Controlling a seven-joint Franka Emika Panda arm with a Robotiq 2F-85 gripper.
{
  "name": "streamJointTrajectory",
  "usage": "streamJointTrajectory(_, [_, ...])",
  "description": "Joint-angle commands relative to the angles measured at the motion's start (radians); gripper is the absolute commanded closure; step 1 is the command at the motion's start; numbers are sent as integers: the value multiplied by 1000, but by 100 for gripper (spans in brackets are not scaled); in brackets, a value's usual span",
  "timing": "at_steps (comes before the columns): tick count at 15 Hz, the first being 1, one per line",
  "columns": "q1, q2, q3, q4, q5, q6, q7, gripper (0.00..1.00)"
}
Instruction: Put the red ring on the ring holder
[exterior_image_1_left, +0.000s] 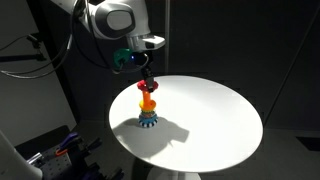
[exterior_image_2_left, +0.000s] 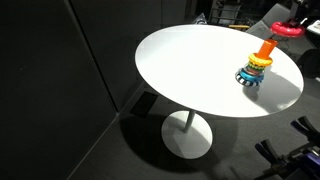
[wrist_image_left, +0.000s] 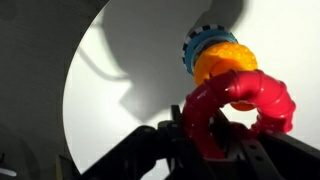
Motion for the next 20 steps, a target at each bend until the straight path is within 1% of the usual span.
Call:
streamJointTrajectory(1, [-25, -45, 21, -47, -3, -6, -43, 91])
streamJointTrajectory(10, [-24, -27, 33, -86, 6, 67, -96, 91])
streamJointTrajectory(15, [-24, -8, 36, -89, 11, 121, -107, 91])
streamJointTrajectory(20, [-23, 10, 35, -86, 16, 142, -110, 91])
